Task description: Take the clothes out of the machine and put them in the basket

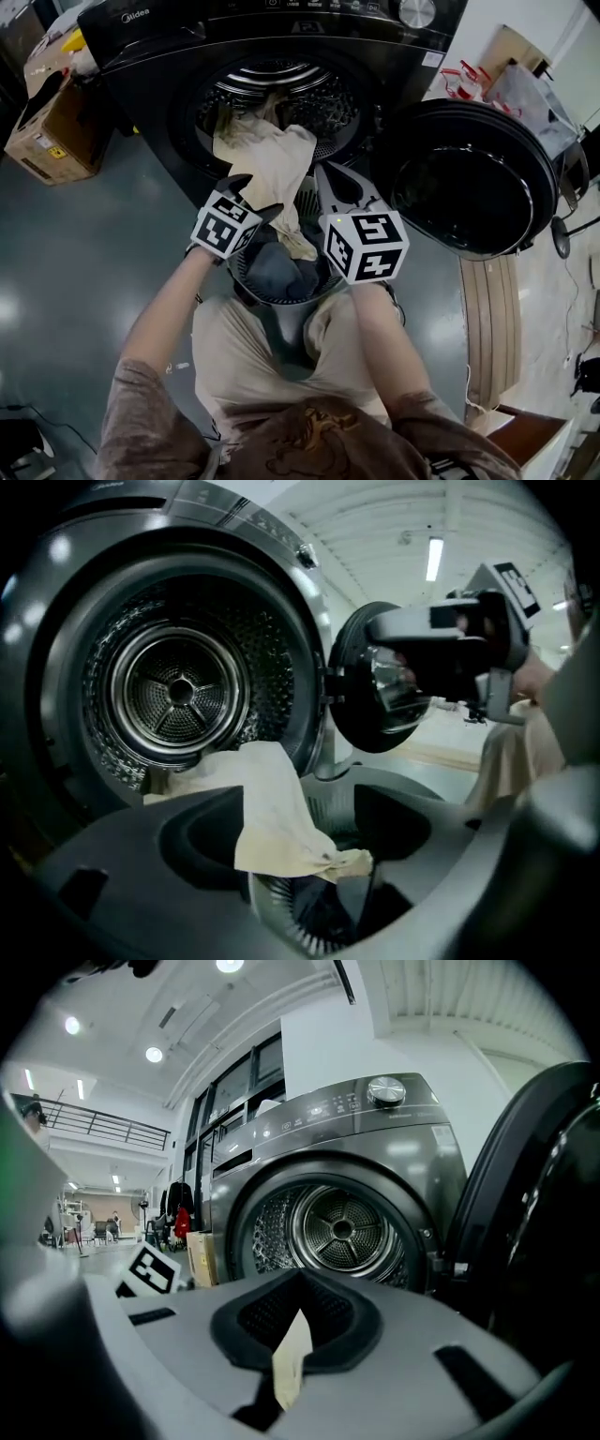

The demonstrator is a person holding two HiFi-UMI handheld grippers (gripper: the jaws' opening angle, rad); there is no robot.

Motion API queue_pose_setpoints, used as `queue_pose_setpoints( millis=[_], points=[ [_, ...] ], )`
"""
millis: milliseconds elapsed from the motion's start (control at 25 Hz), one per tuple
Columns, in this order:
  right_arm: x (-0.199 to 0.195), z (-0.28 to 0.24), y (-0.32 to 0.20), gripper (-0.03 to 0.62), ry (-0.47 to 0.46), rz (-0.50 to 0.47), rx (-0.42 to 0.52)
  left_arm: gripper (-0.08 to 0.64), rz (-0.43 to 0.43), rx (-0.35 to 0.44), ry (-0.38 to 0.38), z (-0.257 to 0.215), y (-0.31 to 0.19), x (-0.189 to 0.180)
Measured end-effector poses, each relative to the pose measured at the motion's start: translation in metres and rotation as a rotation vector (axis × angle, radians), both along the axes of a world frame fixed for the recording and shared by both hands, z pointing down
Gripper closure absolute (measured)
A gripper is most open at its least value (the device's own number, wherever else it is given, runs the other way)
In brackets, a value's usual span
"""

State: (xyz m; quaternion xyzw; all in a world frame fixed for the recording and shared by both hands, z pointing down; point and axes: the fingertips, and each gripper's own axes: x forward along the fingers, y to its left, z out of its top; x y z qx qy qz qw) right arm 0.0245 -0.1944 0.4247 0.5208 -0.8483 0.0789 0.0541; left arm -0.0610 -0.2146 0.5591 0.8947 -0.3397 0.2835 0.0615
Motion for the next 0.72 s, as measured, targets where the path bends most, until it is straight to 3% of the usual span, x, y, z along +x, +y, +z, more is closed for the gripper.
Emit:
queue_pose_setpoints(
  millis=[320, 520, 720],
  points=[
    [-0.004, -0.003, 0.002, 0.595, -0.004, -0.03, 0.005, 0.15, -0.143, 0.054, -0.054, 0.034, -0.109, 0.002],
    [-0.004, -0.004, 0.004, 0.594, -0.01, -0.038, 0.001, 0.144, -0.221, 0.0, -0.083, 0.057, -0.155, -0.011],
    [-0.005, -0.005, 0.002, 0.595, -0.014, -0.037, -0.001, 0.149, -0.219, -0.059, -0.212, 0.081, -0.168, -0.008]
  ],
)
